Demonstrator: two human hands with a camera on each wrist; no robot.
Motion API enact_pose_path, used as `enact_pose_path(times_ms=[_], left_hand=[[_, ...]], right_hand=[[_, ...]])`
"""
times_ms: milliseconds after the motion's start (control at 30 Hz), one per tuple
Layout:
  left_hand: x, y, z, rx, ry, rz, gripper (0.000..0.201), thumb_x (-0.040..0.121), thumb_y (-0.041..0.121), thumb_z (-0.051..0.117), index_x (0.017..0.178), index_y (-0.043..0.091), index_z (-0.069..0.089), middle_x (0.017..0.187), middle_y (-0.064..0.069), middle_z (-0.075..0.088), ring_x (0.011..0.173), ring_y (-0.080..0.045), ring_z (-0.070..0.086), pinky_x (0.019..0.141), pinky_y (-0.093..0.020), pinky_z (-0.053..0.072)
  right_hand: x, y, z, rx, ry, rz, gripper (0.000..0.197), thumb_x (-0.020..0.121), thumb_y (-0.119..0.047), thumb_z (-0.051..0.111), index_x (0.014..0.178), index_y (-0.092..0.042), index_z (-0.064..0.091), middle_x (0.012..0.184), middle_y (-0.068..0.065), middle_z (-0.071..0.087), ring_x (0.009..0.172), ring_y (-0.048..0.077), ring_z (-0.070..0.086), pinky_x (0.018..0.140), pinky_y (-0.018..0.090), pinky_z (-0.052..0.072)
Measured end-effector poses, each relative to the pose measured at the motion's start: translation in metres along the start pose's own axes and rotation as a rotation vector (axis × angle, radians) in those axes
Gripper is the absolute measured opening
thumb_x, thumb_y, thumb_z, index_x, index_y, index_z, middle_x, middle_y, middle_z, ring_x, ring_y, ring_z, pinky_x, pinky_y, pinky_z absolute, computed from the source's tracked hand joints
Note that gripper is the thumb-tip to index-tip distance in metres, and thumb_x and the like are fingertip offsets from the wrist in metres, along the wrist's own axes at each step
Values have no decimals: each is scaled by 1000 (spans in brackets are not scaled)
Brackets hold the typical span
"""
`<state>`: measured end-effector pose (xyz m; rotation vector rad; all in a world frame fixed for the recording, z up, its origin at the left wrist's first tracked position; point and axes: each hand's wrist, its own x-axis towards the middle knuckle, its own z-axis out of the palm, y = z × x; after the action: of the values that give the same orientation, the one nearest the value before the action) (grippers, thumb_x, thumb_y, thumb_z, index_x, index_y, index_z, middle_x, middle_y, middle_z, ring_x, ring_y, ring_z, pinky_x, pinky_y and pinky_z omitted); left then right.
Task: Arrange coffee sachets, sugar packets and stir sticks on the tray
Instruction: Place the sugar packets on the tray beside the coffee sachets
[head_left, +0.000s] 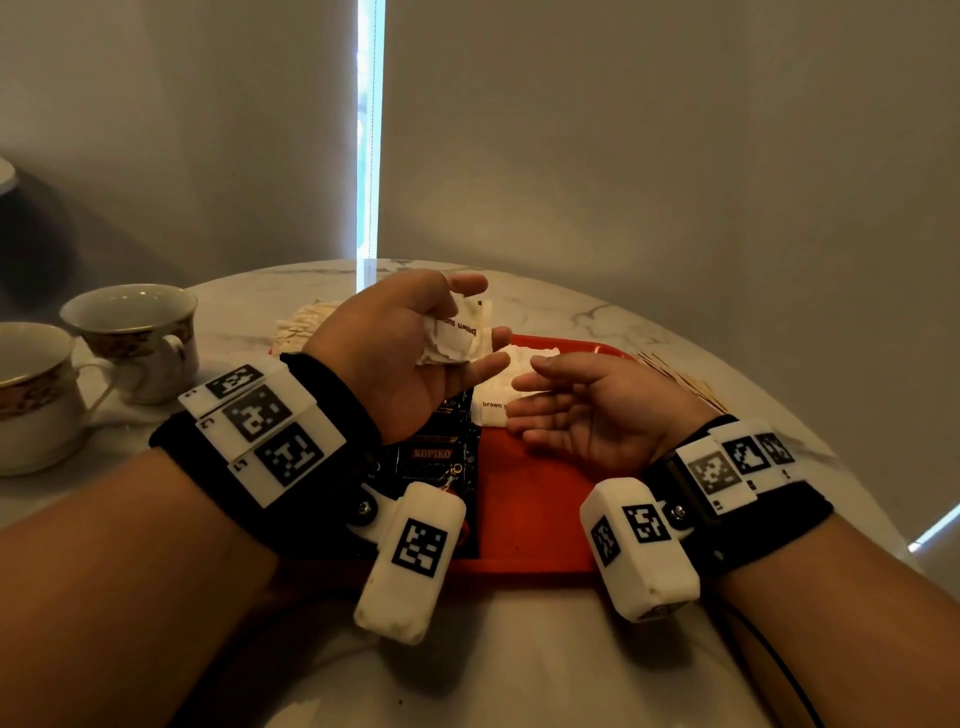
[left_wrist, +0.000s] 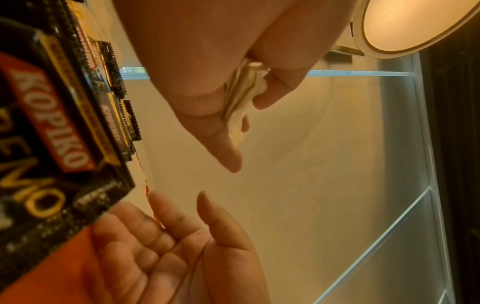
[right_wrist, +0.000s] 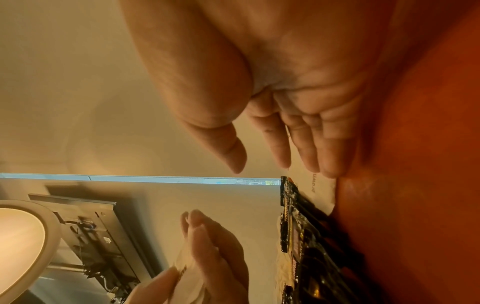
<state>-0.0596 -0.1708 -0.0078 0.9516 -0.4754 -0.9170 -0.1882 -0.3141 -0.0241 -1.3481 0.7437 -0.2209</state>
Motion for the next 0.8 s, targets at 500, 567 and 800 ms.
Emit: enact_pose_path(times_ms=[500,567,800], left_hand=[[3,-9,-1,112,-34,93,23,87,10,69,107,11,59,78,-3,70,59,-14,66,49,-24,50],[3,-10,-1,115,-35,92,40,77,13,74,114,10,60,87,-7,71,60,-13,68,49,-25,51],[2,-9,0,119,-28,34,18,95,16,64,110,8,65,100,-12,72,62,-14,69,53,-26,53]], right_hand=[[-17,-5,11,67,-191,-368,31,78,-21,72,105,-8,65,84,6,66,68,14,59,61,28,41],[-16,-4,14,61,-165,-381,29,76,-14,75,102,-6,64,80,5,65,66,14,57,61,29,39],[-17,-6,14,120,-91,-394,40,73,-17,67,111,-3,64,85,5,66,66,14,60,55,25,43]])
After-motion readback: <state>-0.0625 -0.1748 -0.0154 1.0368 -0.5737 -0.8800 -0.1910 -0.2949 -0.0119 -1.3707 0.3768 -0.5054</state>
